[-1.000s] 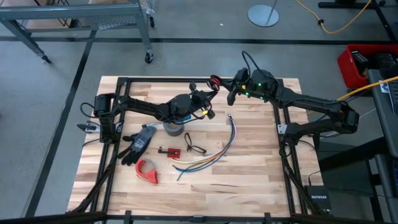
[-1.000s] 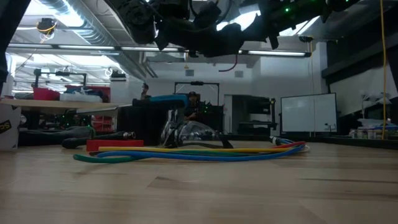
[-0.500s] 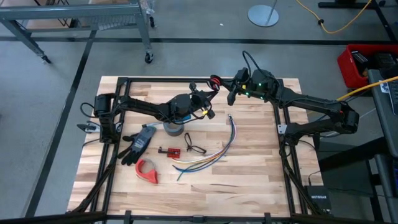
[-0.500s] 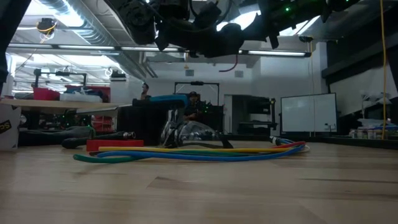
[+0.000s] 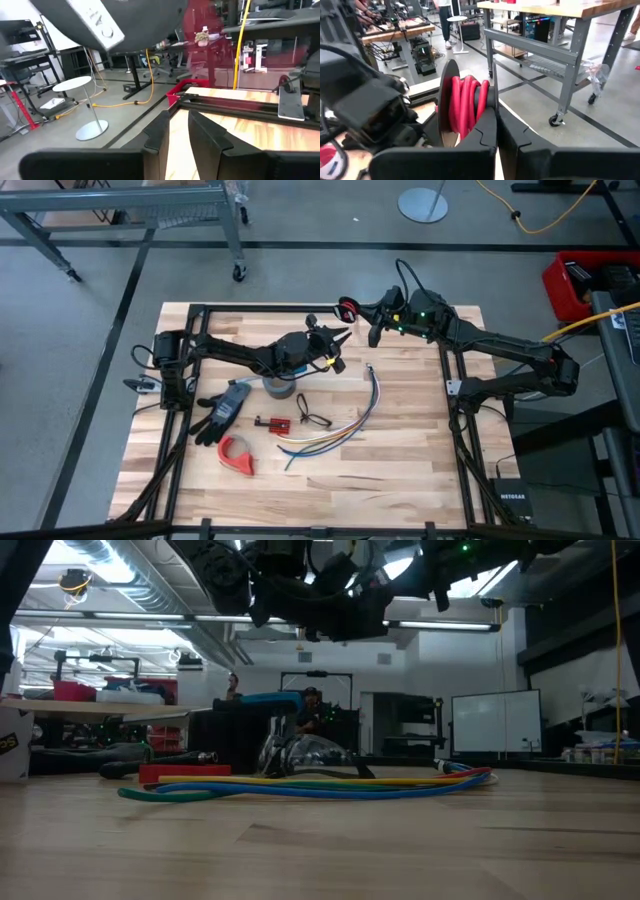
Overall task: Coil cords
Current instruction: Coil the red wire on the spool
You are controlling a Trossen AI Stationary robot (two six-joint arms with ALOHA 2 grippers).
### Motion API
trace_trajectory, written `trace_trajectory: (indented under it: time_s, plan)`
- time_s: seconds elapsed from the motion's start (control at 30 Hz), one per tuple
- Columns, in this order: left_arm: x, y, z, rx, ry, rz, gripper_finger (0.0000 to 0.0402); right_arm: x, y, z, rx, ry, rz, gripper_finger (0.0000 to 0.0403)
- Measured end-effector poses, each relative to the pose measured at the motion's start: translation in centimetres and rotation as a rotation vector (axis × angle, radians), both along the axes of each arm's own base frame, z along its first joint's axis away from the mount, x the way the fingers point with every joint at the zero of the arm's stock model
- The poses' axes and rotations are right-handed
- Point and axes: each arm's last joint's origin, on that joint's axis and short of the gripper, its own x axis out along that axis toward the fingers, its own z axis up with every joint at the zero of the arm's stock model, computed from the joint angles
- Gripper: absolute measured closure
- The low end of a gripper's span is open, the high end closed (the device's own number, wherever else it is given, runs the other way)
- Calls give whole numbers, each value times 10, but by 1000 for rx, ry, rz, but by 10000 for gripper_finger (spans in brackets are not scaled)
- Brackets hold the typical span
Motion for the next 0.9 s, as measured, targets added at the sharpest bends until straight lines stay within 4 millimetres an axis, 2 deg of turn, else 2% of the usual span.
trace_trajectory:
  time_s: [0.27, 0.43, 0.53, 0.7, 0.9]
  plan:
    - [0, -2, 1, 0, -9, -5, 347, 0, 0, 0, 1, -1, 6, 402]
    - [2, -9, 2, -40, -39, -25, 336, 0, 0, 0, -21, 10, 9, 402]
    - [2, -13, 2, -130, -98, -38, 327, 0, 0, -1, -48, 24, 14, 402]
    - [3, -18, 3, -381, -257, -52, 321, 1, 0, -1, -71, 36, 17, 402]
    - [5, -22, 7, -603, -390, -175, 320, 1, 0, 0, -143, 46, 28, 402]
